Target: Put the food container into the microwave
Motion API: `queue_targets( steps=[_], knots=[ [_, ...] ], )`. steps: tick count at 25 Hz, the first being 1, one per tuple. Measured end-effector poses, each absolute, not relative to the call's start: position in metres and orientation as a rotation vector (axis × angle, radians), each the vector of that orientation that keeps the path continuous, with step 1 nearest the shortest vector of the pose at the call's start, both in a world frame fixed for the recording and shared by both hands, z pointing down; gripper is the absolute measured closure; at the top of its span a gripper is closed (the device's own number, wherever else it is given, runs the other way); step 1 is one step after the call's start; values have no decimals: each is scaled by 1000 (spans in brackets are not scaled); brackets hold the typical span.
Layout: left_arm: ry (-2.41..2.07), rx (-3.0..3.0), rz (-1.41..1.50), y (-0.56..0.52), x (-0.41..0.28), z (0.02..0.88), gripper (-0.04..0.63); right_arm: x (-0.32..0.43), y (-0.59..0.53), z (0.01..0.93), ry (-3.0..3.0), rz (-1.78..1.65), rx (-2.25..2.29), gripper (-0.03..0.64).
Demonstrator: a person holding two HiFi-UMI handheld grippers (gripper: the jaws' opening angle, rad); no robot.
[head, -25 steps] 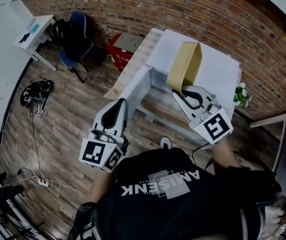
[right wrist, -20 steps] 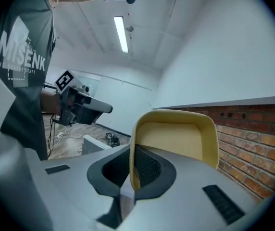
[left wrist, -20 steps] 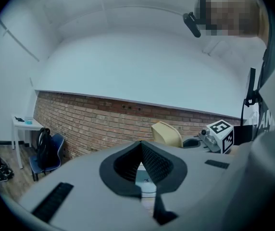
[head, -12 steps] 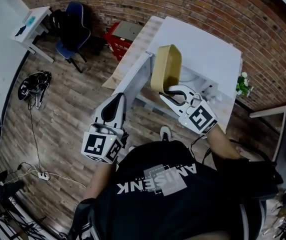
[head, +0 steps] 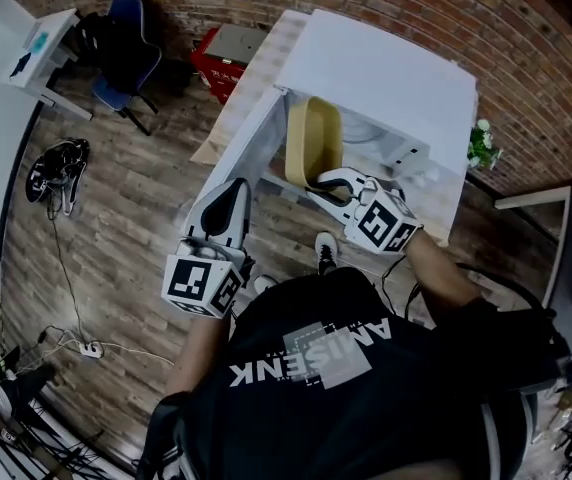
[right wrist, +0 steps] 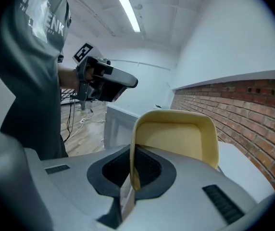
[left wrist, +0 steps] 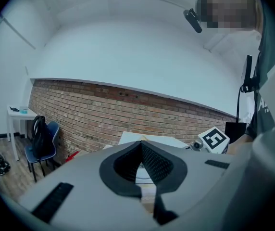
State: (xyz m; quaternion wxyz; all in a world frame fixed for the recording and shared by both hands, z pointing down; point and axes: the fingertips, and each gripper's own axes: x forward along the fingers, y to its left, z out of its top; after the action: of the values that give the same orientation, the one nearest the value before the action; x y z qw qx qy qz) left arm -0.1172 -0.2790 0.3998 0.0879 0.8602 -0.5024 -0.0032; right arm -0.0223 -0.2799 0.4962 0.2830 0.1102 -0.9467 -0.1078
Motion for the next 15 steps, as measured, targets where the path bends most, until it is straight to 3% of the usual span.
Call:
queue_targets(
  steps=[15],
  knots=[
    [-1465,2568,25,-298,-94,417,583,3,-308,577,-2367,-216,234,574]
  ],
)
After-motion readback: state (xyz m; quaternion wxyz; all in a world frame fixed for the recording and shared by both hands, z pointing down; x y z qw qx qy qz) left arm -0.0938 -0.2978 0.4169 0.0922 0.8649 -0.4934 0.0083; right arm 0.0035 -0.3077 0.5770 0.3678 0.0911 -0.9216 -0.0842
